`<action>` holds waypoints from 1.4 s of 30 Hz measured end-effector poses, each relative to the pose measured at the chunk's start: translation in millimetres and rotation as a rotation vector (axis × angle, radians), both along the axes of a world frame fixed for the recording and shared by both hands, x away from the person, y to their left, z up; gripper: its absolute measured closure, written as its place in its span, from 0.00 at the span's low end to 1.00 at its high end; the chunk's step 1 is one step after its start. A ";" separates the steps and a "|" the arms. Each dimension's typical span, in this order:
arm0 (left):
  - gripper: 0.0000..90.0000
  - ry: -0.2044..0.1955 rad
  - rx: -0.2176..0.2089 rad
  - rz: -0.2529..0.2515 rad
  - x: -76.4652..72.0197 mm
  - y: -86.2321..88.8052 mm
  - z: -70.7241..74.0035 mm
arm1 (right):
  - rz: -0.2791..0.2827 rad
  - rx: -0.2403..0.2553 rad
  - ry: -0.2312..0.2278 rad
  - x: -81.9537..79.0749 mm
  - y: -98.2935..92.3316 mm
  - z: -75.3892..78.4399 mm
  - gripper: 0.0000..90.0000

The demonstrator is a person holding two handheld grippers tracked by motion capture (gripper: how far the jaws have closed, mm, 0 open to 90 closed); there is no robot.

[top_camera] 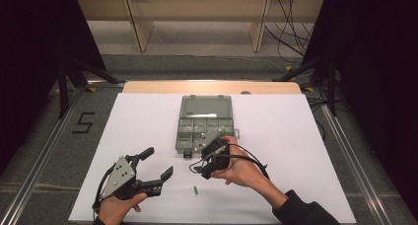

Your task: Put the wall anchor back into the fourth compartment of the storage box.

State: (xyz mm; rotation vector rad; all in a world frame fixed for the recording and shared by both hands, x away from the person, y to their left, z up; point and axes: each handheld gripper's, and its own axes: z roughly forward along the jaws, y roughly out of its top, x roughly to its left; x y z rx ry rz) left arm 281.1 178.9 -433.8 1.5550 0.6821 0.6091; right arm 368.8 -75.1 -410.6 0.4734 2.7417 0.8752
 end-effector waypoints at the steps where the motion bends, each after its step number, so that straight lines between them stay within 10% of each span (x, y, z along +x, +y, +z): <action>1: 0.18 -0.002 0.004 0.001 0.1 0.4 0.1 | 0.005 -0.002 0.004 -1.1 1.0 -1.2 0.35; 24: 0.18 -0.007 0.006 0.012 0.5 1.3 0.4 | 0.084 -0.101 0.099 -19.1 23.2 -39.8 0.39; 42: 0.18 -0.007 0.005 0.011 0.4 1.1 0.4 | 0.123 -0.151 0.172 -25.6 31.8 -57.7 0.62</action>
